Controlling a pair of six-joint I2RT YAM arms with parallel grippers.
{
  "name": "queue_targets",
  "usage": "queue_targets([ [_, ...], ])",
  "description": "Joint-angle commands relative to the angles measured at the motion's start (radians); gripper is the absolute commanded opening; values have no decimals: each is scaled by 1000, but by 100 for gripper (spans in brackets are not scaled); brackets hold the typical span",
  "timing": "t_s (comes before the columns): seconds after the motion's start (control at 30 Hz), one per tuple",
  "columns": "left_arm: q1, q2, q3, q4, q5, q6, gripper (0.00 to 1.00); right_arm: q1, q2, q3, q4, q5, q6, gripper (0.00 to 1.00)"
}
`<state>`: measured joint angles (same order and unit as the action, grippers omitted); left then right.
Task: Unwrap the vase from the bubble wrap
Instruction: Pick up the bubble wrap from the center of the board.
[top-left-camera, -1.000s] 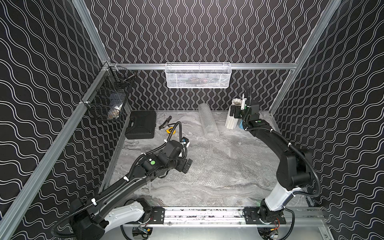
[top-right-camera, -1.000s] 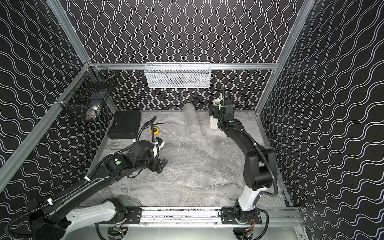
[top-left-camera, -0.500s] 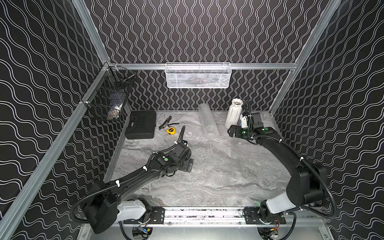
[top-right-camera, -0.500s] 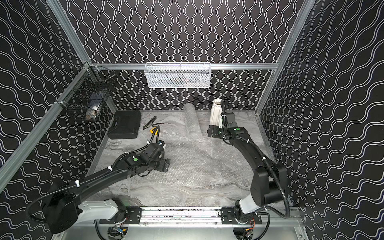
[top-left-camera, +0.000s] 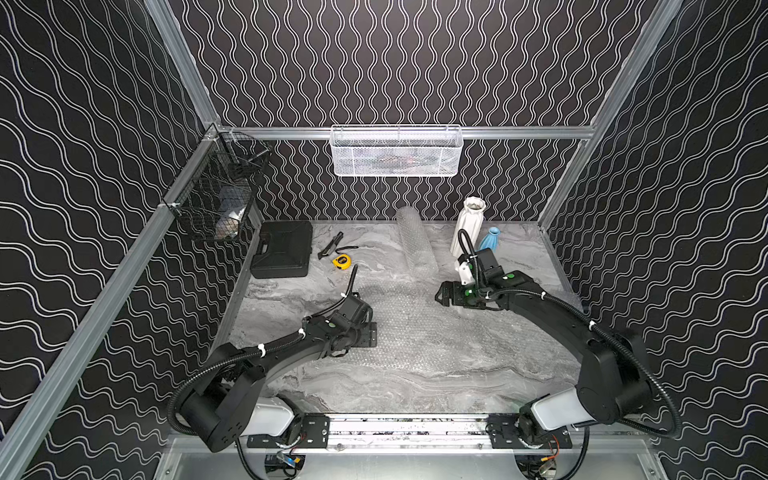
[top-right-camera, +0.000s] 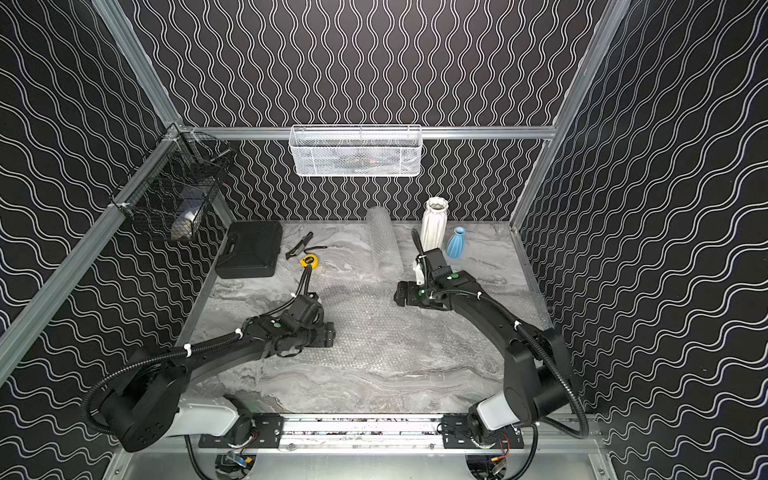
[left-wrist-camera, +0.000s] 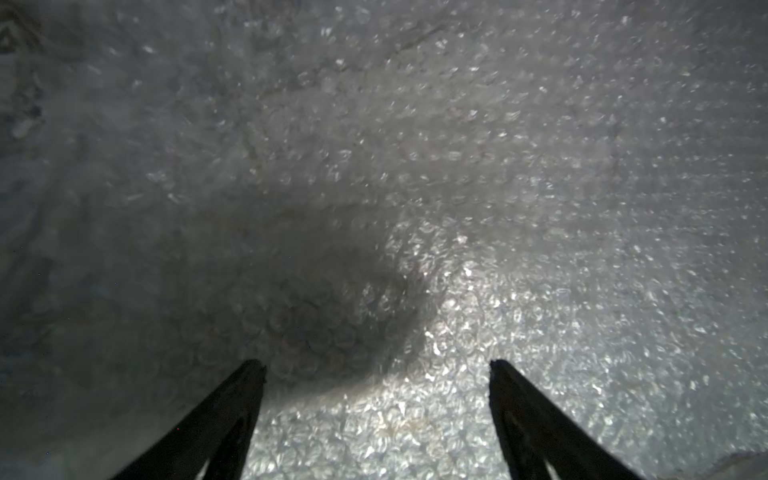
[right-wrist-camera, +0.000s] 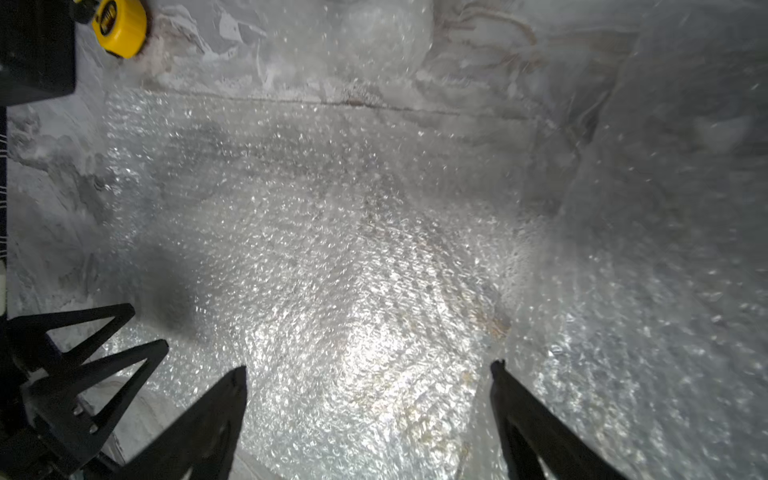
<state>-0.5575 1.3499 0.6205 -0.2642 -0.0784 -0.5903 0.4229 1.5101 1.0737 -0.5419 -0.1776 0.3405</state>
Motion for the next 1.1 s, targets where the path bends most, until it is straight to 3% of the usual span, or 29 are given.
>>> queue_targets([
  [0.0, 5, -24, -38, 23, -51, -77, 87, 14, 23, -6, -20, 23, 40, 87],
  [0.47, 4, -160, -168, 10, -87, -202, 84, 65, 159, 23, -56, 52, 62, 68],
  [1.07, 3, -177, -185, 23, -54, -199, 83, 81, 254, 7, -46, 156, 143, 59],
])
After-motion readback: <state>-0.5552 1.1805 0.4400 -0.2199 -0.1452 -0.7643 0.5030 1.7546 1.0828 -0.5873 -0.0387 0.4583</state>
